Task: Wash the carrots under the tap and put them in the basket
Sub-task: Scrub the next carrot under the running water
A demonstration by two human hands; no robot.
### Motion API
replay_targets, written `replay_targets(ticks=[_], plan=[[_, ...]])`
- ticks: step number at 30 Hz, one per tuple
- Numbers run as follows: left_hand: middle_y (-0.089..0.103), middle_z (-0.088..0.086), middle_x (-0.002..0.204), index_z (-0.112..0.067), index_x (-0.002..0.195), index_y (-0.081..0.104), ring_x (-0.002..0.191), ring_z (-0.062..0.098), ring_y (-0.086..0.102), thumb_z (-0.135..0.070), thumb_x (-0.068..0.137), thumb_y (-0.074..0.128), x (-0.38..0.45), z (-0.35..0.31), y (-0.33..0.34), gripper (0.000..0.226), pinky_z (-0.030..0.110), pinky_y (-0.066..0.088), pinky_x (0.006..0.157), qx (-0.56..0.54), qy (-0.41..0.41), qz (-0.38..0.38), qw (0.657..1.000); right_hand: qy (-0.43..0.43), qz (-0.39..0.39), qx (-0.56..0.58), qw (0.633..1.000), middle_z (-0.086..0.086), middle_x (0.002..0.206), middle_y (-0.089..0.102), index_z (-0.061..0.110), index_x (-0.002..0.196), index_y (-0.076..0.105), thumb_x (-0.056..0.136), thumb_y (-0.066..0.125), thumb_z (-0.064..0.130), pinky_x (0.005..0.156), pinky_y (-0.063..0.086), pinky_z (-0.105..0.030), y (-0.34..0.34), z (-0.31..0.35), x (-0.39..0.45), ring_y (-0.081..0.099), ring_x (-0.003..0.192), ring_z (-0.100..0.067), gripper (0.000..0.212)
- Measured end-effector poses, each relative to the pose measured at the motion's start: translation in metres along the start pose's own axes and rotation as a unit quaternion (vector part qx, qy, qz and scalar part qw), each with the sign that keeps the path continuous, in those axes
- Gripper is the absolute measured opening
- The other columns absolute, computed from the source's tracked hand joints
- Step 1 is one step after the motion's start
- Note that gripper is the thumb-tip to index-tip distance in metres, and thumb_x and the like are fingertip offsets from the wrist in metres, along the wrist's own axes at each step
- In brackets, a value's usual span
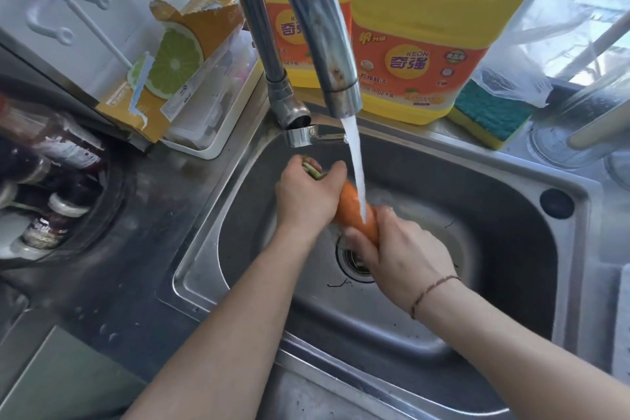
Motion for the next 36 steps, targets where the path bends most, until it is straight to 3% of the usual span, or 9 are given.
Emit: replay_targets(ticks=[3,6,13,16,20,25,28,32,36], plan=[[0.056,-0.007,0.080,-0.013,0.096,0.057,0.087,0.024,0.058,-0.045,0.084,0.070,-0.005,-0.001,0.002,0.036,0.035,0.049,0.079,0.034,0.005,0.020,0.999,0.037,0.021,0.027,0.999,0.005,0.075,0.056,0.022,0.083,0.048,0.091,0.028,0.073,0.065,0.045,-0.036,-0.005,-0.003,0.011,0.056,0.073,-0.026,0.055],[0.058,-0.003,0.087,-0.015,0.095,0.055,0.090,0.025,0.059,-0.048,0.083,0.071,-0.001,0.006,-0.001,0.039,0.035,0.050,0.080,0.066,-0.008,0.042,0.997,-0.015,0.066,0.115,0.991,-0.001,0.081,0.066,0.019,0.086,0.054,0.095,0.040,0.061,0.072,0.051,-0.037,0.003,-0.003,0.015,0.063,0.075,-0.024,0.045],[0.062,0.002,0.095,-0.018,0.096,0.054,0.089,0.025,0.062,-0.050,0.079,0.071,0.001,0.002,-0.004,0.040,0.045,0.057,0.080,0.074,-0.001,0.064,0.995,-0.039,0.171,0.234,0.956,0.004,0.065,0.058,0.020,0.090,0.050,0.100,0.047,0.038,0.047,0.045,-0.021,0.005,-0.006,0.006,0.054,0.045,-0.007,0.021],[0.059,0.001,0.098,-0.016,0.103,0.052,0.093,0.024,0.059,-0.045,0.085,0.069,-0.001,-0.003,-0.006,0.038,0.040,0.053,0.085,0.071,0.003,0.058,0.996,-0.019,0.139,0.289,0.947,0.000,0.068,0.061,0.025,0.093,0.057,0.100,0.046,0.042,0.042,0.042,-0.020,0.002,-0.003,0.005,0.052,0.043,-0.007,0.021],[0.052,-0.006,0.088,-0.017,0.101,0.049,0.089,0.023,0.057,-0.040,0.087,0.067,-0.004,-0.003,-0.009,0.033,0.034,0.047,0.078,0.060,0.001,0.043,0.997,0.017,0.082,0.299,0.951,-0.004,0.064,0.061,0.020,0.090,0.063,0.100,0.040,0.049,0.037,0.037,-0.020,0.003,-0.002,0.008,0.047,0.035,-0.008,0.038],[0.053,-0.004,0.086,-0.017,0.095,0.048,0.073,0.008,0.050,-0.039,0.086,0.068,-0.007,-0.004,-0.009,0.031,0.026,0.038,0.059,0.051,0.028,0.042,0.997,0.055,0.142,0.363,0.919,-0.009,0.078,0.064,0.027,0.109,0.056,0.098,0.033,0.060,0.046,0.050,-0.030,0.013,-0.004,0.010,0.055,0.049,-0.019,0.042],[0.054,-0.003,0.086,-0.019,0.091,0.047,0.077,0.014,0.053,-0.035,0.085,0.067,-0.001,-0.002,-0.011,0.026,0.029,0.042,0.062,0.042,0.018,0.057,0.997,0.000,0.199,0.310,0.930,-0.005,0.090,0.065,0.031,0.118,0.049,0.100,0.040,0.052,0.069,0.060,-0.042,0.015,-0.010,0.001,0.065,0.069,-0.021,0.029],[0.053,-0.002,0.089,-0.017,0.098,0.048,0.081,0.015,0.055,-0.034,0.087,0.065,0.002,0.001,-0.013,0.026,0.029,0.043,0.064,0.026,0.012,0.060,0.998,-0.017,0.224,0.326,0.918,-0.009,0.089,0.059,0.031,0.124,0.044,0.100,0.046,0.040,0.056,0.058,-0.038,0.014,-0.006,-0.004,0.060,0.069,-0.022,0.025],[0.051,-0.002,0.083,-0.020,0.092,0.044,0.074,0.014,0.051,-0.034,0.086,0.066,-0.006,0.001,-0.011,0.027,0.029,0.039,0.059,0.002,0.038,0.046,0.998,0.034,0.174,0.297,0.938,-0.007,0.077,0.057,0.027,0.117,0.049,0.100,0.035,0.055,0.044,0.049,-0.031,0.011,-0.005,0.006,0.055,0.054,-0.021,0.036]])
Point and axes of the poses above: each hand's wrist, its own x-axis towards the middle knuckle, its own y-axis out of the palm, z = x × y, the point moved 6 cm from there along x, towards the middle knuckle
